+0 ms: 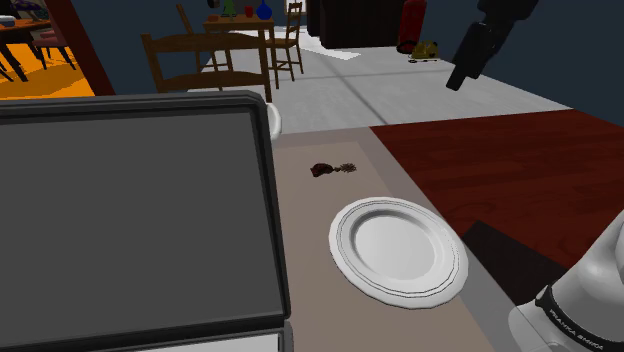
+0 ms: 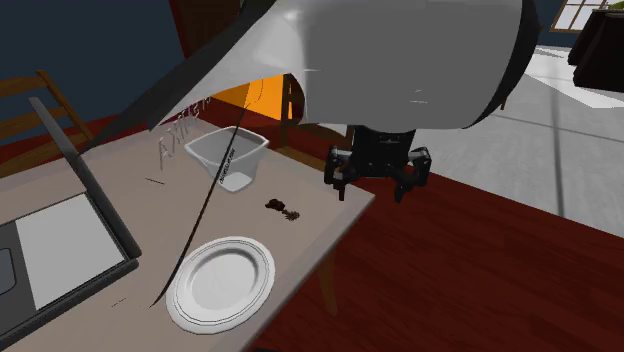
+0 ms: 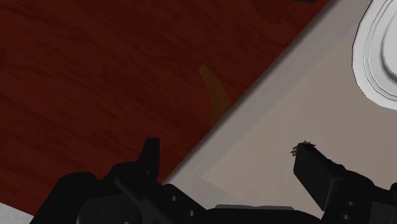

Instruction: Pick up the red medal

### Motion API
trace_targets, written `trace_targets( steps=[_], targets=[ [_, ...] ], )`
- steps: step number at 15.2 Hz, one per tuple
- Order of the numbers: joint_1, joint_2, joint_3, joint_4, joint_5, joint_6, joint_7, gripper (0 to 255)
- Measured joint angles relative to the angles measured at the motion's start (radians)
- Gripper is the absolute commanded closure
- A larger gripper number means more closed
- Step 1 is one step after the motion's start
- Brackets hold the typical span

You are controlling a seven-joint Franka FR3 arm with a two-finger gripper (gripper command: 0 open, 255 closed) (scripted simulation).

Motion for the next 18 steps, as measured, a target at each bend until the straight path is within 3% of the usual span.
trace_targets(
  steps=[4, 12, 18],
  targets=[
    [0.009, 0.042, 0.035, -0.002, 0.015, 0.035, 0.036, 0],
    [0.036, 0.26, 0.177, 0.049, 0.05, 0.169, 0.188, 0],
    [0.043, 0.46, 0.274, 0.153, 0.032, 0.238, 0.305, 0]
  ],
)
